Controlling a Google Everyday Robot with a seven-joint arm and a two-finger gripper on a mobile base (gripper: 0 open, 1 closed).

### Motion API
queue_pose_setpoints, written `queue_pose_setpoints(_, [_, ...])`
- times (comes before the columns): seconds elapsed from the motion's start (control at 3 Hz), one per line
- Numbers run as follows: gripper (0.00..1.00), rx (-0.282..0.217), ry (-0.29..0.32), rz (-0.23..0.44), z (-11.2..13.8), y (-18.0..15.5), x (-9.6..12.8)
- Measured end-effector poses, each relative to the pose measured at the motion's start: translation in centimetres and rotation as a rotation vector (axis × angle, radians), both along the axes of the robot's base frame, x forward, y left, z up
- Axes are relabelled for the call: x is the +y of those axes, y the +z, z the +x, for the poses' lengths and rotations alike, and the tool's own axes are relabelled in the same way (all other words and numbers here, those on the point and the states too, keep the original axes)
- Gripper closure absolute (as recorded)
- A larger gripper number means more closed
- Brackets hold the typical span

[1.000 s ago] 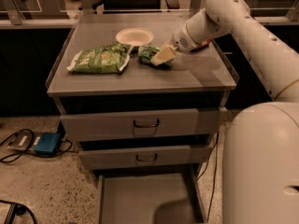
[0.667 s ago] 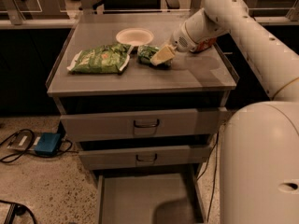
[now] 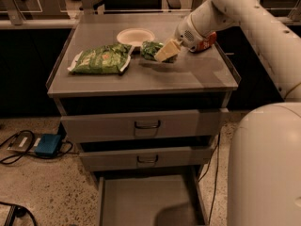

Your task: Place green can into bottom drawer

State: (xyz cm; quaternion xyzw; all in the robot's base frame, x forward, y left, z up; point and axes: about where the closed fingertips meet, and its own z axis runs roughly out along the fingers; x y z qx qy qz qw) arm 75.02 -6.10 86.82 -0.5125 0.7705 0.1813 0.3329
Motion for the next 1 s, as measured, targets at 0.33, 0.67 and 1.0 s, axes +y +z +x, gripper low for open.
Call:
queue_pose_setpoints(0.33, [1.0,-0.022,0.005,-0.006,-2.9,2.9,-1.3])
queue_pose_setpoints(0.67, [1.0,-0.04,-0.022,-0.017,-8.5,4.9,-3.7])
queue_pose_setpoints(1.0, [1.0,-0.031,-0.062,-0.015,-12.9,4.1,-5.5])
